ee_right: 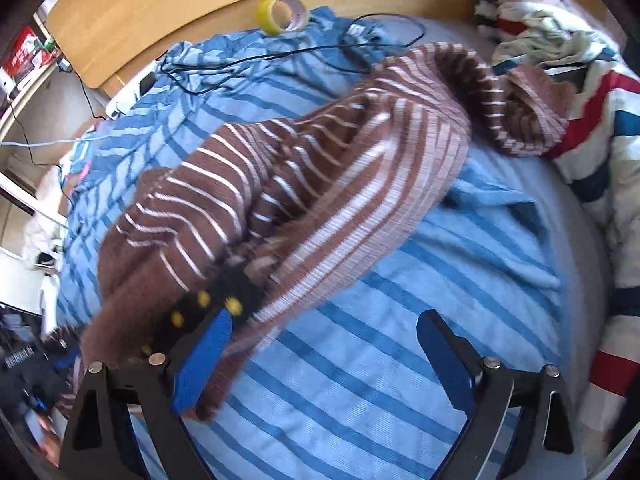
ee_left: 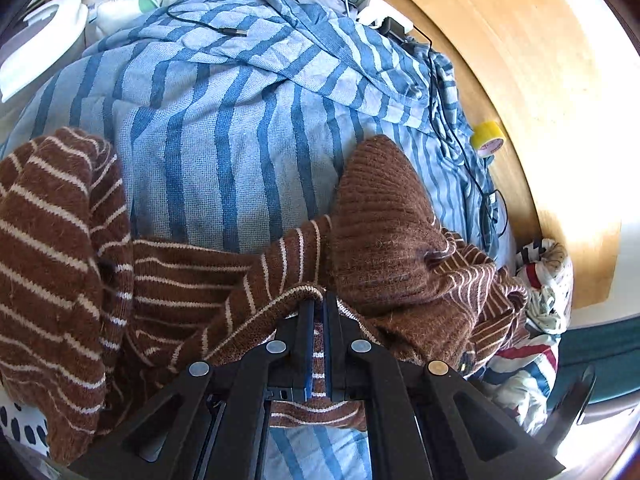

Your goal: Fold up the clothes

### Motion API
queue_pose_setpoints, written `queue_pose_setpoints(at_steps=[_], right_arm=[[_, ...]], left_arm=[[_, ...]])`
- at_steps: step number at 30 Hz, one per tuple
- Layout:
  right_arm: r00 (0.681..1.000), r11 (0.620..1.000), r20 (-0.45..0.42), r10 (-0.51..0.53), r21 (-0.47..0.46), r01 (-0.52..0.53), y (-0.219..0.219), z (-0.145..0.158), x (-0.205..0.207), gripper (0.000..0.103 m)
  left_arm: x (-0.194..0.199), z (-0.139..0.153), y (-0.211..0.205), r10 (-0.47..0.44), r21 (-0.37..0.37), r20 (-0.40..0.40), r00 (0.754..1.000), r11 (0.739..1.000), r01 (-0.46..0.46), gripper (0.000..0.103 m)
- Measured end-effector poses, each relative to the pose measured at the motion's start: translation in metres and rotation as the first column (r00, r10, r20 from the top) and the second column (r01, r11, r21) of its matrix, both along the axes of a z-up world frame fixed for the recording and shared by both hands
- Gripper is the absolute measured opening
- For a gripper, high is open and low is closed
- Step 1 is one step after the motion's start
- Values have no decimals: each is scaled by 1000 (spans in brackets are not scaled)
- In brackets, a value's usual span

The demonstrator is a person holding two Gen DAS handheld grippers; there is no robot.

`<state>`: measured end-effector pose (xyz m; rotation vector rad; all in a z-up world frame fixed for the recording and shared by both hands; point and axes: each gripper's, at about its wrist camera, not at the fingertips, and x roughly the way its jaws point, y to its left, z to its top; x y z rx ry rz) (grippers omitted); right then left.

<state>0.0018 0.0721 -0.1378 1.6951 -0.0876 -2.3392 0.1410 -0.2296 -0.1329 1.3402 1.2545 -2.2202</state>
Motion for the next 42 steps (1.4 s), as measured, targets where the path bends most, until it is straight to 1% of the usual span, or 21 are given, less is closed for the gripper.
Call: queue_pose_setpoints(at_steps=[2, 4, 5, 6, 7, 9, 11, 15, 18, 20, 22, 23, 26, 28, 30, 32, 34, 35, 36, 38, 42], right_arm=[[999, 1000, 46, 8, 6, -8, -16, -14, -11, 96], [997, 1000, 77, 6, 27, -8, -28, -31, -19, 84], [998, 1000, 69, 11, 19, -12, -34, -33, -17, 52], [998, 1000, 60, 15, 11, -16, -39, -35, -15, 29], [999, 1000, 40, 22, 15, -23, -45, -34, -11, 26], [996, 996, -59, 63, 67, -59, -57, -15, 5, 12], [980, 992, -162, 113, 74, -102, -64, 15, 24, 9], [941, 987, -301, 155, 6, -161, -74, 85, 42, 9], [890, 975, -414, 192, -23, -221, -96, 142, 57, 9], [844, 961, -486, 228, -27, -275, -119, 173, 71, 9], [818, 945, -512, 261, -36, -324, -135, 188, 88, 9], [807, 936, -521, 277, -43, -349, -144, 195, 96, 9], [804, 934, -508, 309, 4, -356, -173, 186, 105, 9], [827, 944, -467, 312, 56, -324, -180, 161, 95, 9], [859, 954, -415, 299, 99, -284, -176, 131, 80, 9], [888, 961, -366, 277, 123, -249, -159, 112, 66, 11], [909, 966, -326, 258, 121, -230, -137, 103, 57, 29], [916, 971, -323, 237, 115, -210, -122, 105, 57, 48], [921, 975, -323, 218, 108, -193, -107, 106, 57, 57], [922, 981, -337, 192, 94, -170, -79, 111, 60, 56], [932, 986, -328, 156, 114, -125, -33, 111, 67, 56]], left_arm=[[1, 0, 2, -12, -10, -14, 1000, 1000, 12, 4], [4, 2, 3, -18, -11, -33, 999, 1000, 17, 4], [7, 4, 4, -21, -11, -41, 999, 1000, 21, 4], [10, 6, 5, -24, -11, -50, 998, 1000, 24, 4], [13, 8, 6, -28, -12, -59, 998, 1000, 27, 4], [21, 18, 6, -26, -40, -83, 996, 999, 23, 4], [30, 32, 2, -17, -73, -117, 993, 997, 8, 4], [49, 78, -19, 34, -127, -237, 971, 990, -66, 4], [67, 123, -40, 76, -171, -348, 934, 975, -143, 3], [89, 164, -54, 107, -278, -445, 889, 927, -251, 0], [110, 200, -74, 126, -337, -503, 855, 882, -328, 0], [117, 210, -86, 141, -331, -508, 850, 879, -344, 0], [128, 211, -118, 168, -230, -438, 883, 928, -291, 0], [132, 193, -125, 172, -155, -361, 916, 958, -241, 0], [131, 162, -117, 156, -84, -288, 945, 979, -187, 1], [122, 129, -97, 126, -24, -221, 967, 991, -135, 14], [114, 96, -65, 59, 74, -186, 981, 996, -46, 46], [110, 84, -47, 11, 119, -177, 984, 993, 10, 50], [104, 75, -25, -48, 156, -170, 984, 985, 75, 50], [90, 58, 17, -173, 215, -150, 973, 955, 203, 50], [67, 21, 95, -345, 231, -50, 937, 909, 347, 50]])
